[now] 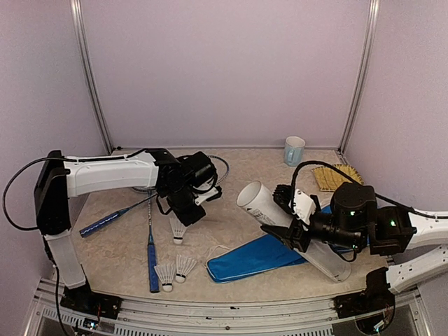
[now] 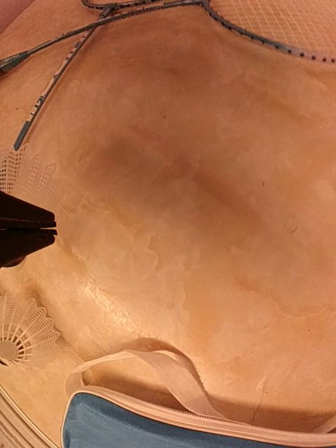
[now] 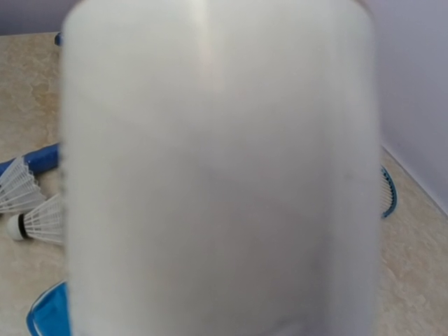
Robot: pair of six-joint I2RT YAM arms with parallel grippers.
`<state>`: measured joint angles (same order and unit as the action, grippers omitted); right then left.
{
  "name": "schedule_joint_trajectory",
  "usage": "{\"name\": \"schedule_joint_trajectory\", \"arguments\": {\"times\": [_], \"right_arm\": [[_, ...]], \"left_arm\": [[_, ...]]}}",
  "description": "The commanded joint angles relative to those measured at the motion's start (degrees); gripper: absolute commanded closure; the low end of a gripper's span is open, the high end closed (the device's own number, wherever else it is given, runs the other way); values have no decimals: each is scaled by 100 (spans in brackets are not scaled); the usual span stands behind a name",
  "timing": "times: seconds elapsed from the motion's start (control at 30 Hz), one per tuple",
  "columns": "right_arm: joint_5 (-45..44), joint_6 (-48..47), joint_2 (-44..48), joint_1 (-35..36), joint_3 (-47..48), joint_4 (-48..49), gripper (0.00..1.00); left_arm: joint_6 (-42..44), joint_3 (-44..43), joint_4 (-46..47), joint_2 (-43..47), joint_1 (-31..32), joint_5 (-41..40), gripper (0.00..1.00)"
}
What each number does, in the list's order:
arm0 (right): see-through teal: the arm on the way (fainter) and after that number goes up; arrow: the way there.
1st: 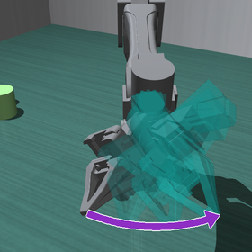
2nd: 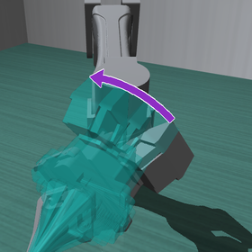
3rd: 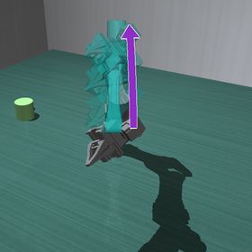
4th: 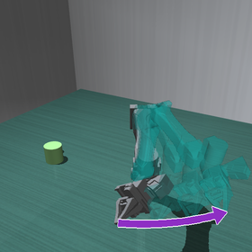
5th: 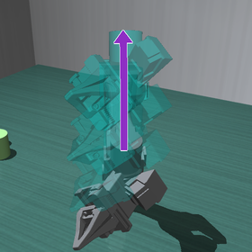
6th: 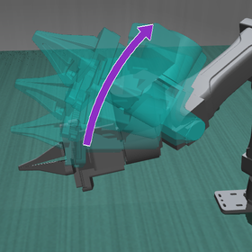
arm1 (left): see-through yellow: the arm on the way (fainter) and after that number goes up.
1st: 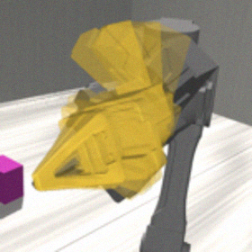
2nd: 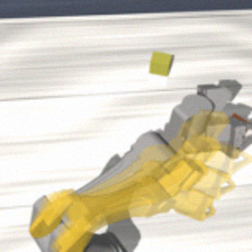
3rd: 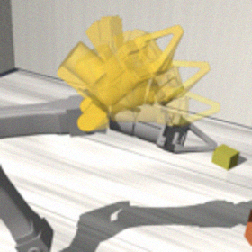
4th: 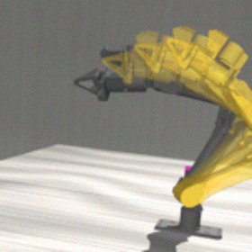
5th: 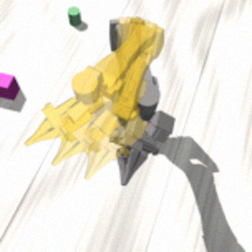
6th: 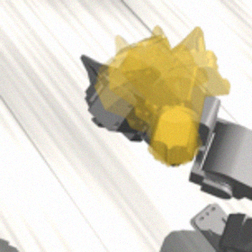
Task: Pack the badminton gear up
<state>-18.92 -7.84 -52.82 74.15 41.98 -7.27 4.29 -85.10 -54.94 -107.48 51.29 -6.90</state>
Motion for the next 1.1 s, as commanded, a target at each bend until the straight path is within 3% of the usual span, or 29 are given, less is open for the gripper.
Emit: {"name": "schedule_joint_trajectory", "arguments": {"times": [0.0, 0.3, 0.53, 1.07], "right_arm": [[-84, 33, -114, 46, -138, 458, 71], [-450, 346, -796, 38, -77, 1072, 71], [-710, 533, -1235, 26, -77, 1603, 70], [-663, 158, -1476, 3, 267, 2582, 70]], "left_arm": [[-315, 172, 718, 968, -315, -288, 100], [-601, 309, 2418, 2646, -637, 435, 100], [-858, 474, 3935, 3585, -128, 1366, 100], [-1319, 976, 5161, 3400, 802, 2016, 100]]}}
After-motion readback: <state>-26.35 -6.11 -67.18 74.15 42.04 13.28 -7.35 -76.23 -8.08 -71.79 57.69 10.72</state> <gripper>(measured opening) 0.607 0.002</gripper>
